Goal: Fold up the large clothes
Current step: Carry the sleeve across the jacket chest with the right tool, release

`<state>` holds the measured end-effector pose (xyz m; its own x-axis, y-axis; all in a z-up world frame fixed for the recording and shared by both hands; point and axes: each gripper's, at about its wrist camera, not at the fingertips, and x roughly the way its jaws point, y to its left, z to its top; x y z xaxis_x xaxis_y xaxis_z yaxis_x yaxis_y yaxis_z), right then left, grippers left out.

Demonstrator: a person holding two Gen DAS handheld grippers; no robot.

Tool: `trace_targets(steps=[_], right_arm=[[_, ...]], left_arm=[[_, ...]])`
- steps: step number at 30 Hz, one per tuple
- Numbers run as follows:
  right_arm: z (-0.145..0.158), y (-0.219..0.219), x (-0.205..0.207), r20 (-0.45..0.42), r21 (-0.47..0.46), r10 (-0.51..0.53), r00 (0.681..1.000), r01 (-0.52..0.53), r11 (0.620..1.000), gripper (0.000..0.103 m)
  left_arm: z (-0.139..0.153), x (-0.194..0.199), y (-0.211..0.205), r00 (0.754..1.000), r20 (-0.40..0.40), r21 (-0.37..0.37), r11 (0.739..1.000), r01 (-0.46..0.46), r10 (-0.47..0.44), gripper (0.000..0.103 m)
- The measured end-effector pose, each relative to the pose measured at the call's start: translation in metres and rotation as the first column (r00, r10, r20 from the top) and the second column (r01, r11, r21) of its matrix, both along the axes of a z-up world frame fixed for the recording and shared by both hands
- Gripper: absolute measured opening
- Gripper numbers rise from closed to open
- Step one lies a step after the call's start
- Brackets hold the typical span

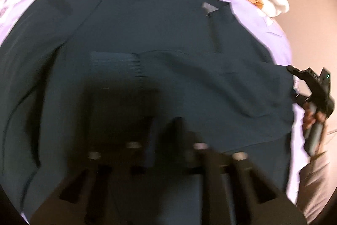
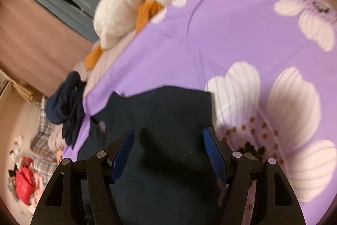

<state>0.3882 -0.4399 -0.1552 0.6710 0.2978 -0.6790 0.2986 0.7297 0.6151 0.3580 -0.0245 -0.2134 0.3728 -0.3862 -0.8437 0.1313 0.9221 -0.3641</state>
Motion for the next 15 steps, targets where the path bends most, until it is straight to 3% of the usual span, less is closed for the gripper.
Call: trace_targets(steps=[1,2,4,7,10,12,15], right_arm=[[-0.002,-0.006,-0.006,-0.009,0.012,0.015,1.000,-0.015,1.000,0.045],[-0.002,-0.005,-0.006,-0.009,0.011,0.027,1.000,-0.027,1.000,0.021],[0.003,-0.001,-0.005,-0.002,-0.087,0.009,1.000,-0.009,0.996,0.014],[-0.007,-0.005,-0.001,-0.050,-0.144,-0.061,0.997,0.053,0.988,0.013],[-0.011,-0.003,0.000,-0.097,-0.169,-0.069,0.993,0.051,0.984,0.017],[0.006,-0.006,-0.010,-0.054,-0.184,-0.106,0.993,0.095,0.978,0.037],[0.043,0.000,-0.033,0.087,-0.247,-0.093,0.992,0.112,0.962,0.040]], left_arm=[[0.000,-0.002,0.003,1.000,-0.001,-0.014,1.000,0.004,-0.004,0.010],[0.000,-0.001,0.005,1.000,-0.004,-0.023,1.000,0.006,-0.006,0.010],[0.000,0.000,0.008,1.000,-0.013,-0.033,0.999,0.010,-0.010,0.010],[-0.001,0.000,0.008,1.000,-0.014,-0.020,1.000,0.006,-0.007,0.010],[-0.001,-0.001,0.012,1.000,-0.017,-0.021,1.000,0.008,-0.008,0.010],[0.000,-0.002,0.012,1.000,-0.024,-0.040,0.999,0.005,-0.006,0.010],[-0.001,0.005,0.009,0.999,-0.040,-0.068,0.998,-0.012,0.009,0.010]])
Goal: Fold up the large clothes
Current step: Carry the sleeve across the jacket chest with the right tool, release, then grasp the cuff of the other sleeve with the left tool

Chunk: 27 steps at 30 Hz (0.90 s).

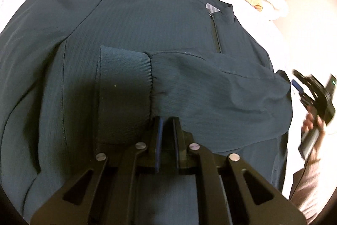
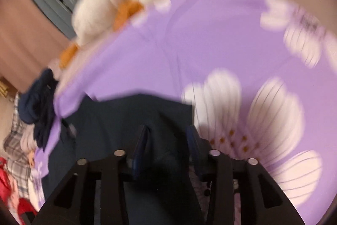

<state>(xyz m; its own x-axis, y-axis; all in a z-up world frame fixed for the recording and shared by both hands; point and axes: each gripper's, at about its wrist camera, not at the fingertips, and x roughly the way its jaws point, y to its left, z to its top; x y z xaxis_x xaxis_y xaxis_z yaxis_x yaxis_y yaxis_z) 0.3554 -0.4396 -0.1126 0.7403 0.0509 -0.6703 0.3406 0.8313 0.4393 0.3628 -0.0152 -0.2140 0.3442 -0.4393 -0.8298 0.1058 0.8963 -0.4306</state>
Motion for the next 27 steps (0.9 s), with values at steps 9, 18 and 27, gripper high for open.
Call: trace_targets(steps=[9,18,27], right_arm=[[-0.039,0.060,-0.040,-0.238,-0.208,0.298,0.924,-0.349,0.914,0.040],[-0.026,0.044,-0.071,-0.162,-0.093,0.262,0.951,-0.279,0.956,0.042],[0.006,0.110,-0.178,-0.007,-0.049,0.439,0.898,-0.439,0.897,0.057]], left_arm=[[0.003,-0.004,-0.007,1.000,0.029,0.040,0.999,-0.004,0.003,0.008],[0.037,-0.053,0.010,0.996,0.090,0.062,0.998,-0.012,0.007,0.053],[0.088,-0.182,0.092,0.965,0.212,-0.081,0.987,-0.140,0.155,0.096]])
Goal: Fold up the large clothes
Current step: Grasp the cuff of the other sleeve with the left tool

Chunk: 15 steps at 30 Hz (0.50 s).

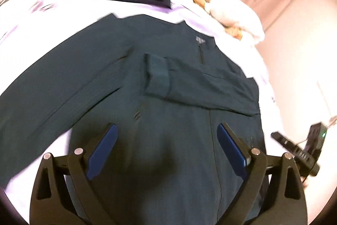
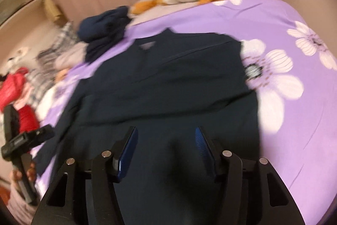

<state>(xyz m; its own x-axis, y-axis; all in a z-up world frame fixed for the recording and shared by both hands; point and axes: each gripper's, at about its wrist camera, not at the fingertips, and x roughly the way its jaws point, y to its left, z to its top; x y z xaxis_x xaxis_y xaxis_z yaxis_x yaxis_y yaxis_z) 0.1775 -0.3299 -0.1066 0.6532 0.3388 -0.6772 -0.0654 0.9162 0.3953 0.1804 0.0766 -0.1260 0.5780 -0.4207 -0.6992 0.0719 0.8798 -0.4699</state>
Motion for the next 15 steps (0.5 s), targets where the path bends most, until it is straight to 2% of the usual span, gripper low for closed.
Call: trace_targets(steps=[2,4,7,8,11,14,15], right_arm=[[0.000,0.018,-0.019,0.018,0.035,0.029,0.999,-0.030,0.999,0.058],[-0.002,0.038,-0.029,0.024,0.052,0.059,0.998,-0.060,0.997,0.060],[-0.003,0.061,-0.040,0.031,0.049,0.084,0.996,-0.086,0.995,0.060],[-0.003,0.064,-0.047,0.030,0.051,0.088,0.996,-0.090,0.995,0.060],[-0.005,0.077,-0.054,0.025,0.089,0.108,0.994,-0.110,0.990,0.060],[-0.004,0.089,-0.060,0.015,0.112,0.121,0.993,-0.122,0.986,0.060],[-0.004,0.094,-0.065,0.015,0.111,0.123,0.992,-0.124,0.986,0.060]], left_arm=[[0.000,-0.029,0.031,0.998,-0.003,-0.045,0.997,-0.064,0.064,0.096],[-0.003,-0.061,0.070,0.988,-0.017,-0.103,0.983,-0.155,0.154,0.096],[-0.013,-0.105,0.122,0.959,-0.050,-0.193,0.939,-0.284,0.280,0.096],[-0.017,-0.121,0.137,0.948,-0.061,-0.218,0.922,-0.319,0.313,0.096],[-0.035,-0.163,0.181,0.906,-0.121,-0.324,0.847,-0.422,0.405,0.096],[-0.055,-0.190,0.208,0.871,-0.190,-0.410,0.769,-0.490,0.454,0.096],[-0.060,-0.195,0.214,0.863,-0.206,-0.425,0.752,-0.504,0.462,0.096]])
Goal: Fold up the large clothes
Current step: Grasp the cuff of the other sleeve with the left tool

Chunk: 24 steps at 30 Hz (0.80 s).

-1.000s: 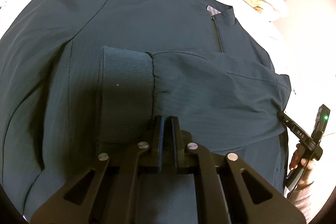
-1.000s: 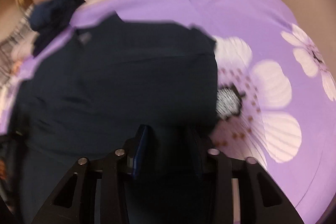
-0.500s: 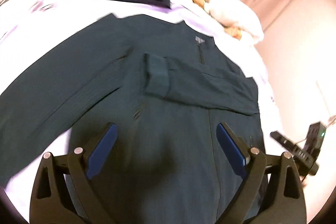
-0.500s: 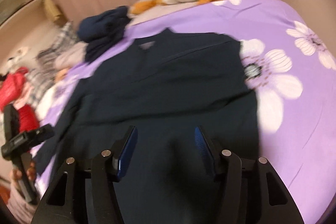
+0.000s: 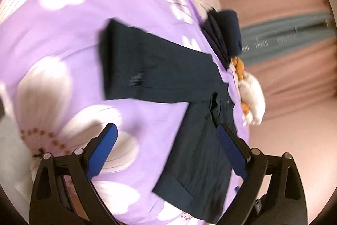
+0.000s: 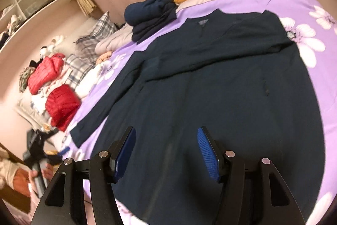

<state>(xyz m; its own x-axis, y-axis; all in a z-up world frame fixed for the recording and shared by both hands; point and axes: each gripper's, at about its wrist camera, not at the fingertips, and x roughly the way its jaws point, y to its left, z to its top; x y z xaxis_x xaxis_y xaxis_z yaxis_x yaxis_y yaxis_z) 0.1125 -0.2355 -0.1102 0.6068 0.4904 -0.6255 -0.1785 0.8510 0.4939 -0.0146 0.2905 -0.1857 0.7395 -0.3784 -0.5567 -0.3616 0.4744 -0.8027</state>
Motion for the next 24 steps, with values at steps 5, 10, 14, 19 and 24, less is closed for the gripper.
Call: trace_targets(steps=[5,10,14,19,24], right_arm=[[0.007,0.021,-0.013,0.004,0.011,0.030,1.000,-0.030,0.999,0.061],[0.013,0.034,-0.024,0.013,-0.028,0.042,0.999,-0.041,0.999,0.061],[0.014,0.036,-0.027,0.010,-0.049,0.043,0.999,-0.043,0.998,0.061],[0.015,0.040,-0.025,0.006,-0.058,0.040,0.999,-0.040,0.998,0.061],[0.018,0.050,-0.023,0.017,-0.059,0.061,0.998,-0.060,0.996,0.061]], left_arm=[[-0.028,-0.001,0.024,1.000,-0.005,-0.173,0.985,-0.021,0.020,0.097],[-0.038,0.012,0.028,0.999,-0.013,-0.229,0.973,-0.036,0.034,0.097],[-0.040,0.023,0.035,0.998,0.009,-0.253,0.966,-0.060,0.064,0.097],[-0.043,0.037,0.043,0.993,0.018,-0.275,0.955,-0.110,0.120,0.101],[-0.041,0.051,0.047,0.992,0.018,-0.250,0.961,-0.117,0.125,0.102]])
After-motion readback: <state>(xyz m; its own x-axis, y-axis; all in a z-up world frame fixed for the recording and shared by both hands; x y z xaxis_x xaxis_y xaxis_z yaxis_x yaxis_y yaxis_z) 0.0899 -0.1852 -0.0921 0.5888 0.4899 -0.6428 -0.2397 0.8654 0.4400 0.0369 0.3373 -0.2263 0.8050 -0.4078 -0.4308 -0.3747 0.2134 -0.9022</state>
